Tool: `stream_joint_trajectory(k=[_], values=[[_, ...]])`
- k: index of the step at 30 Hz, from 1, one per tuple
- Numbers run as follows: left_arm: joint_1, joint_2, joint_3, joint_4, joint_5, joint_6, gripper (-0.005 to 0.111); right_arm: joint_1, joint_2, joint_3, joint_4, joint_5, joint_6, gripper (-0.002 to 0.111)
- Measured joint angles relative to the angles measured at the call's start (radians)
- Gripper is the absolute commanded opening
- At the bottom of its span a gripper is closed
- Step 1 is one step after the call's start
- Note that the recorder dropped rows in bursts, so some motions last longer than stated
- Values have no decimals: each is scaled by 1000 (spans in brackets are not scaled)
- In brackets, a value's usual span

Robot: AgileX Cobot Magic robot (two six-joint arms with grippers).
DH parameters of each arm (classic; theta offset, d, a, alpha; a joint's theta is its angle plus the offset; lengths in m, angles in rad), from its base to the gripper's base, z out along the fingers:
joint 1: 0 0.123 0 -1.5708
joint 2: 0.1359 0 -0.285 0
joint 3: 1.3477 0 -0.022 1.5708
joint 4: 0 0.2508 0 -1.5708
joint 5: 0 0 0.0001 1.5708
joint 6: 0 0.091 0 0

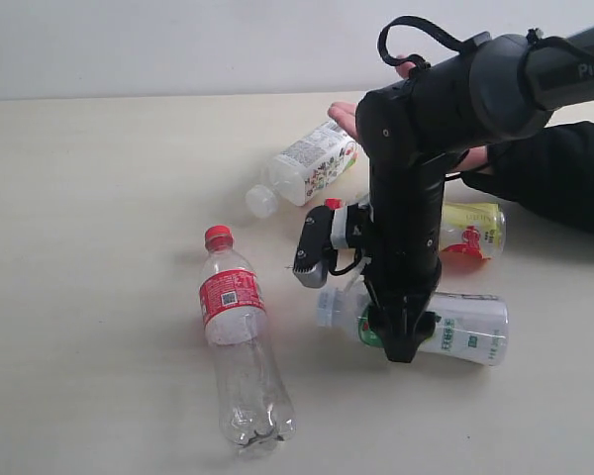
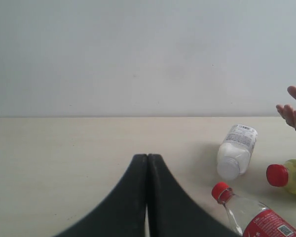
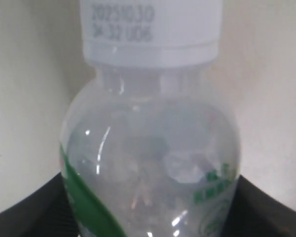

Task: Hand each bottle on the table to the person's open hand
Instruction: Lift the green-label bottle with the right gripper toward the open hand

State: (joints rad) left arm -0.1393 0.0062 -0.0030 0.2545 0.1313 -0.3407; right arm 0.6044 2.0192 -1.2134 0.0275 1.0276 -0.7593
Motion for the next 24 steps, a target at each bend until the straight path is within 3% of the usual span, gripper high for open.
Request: stream_joint_trajectory(k=[2, 10, 24], values=[[0, 0, 0, 0, 0, 0, 0, 0, 0, 0, 0, 32, 2, -1], [0, 0, 0, 0, 0, 0, 0, 0, -79, -26, 22, 170, 86, 0], [0, 0, 0, 0, 0, 0, 0, 0, -434, -183, -18, 184, 568, 0]])
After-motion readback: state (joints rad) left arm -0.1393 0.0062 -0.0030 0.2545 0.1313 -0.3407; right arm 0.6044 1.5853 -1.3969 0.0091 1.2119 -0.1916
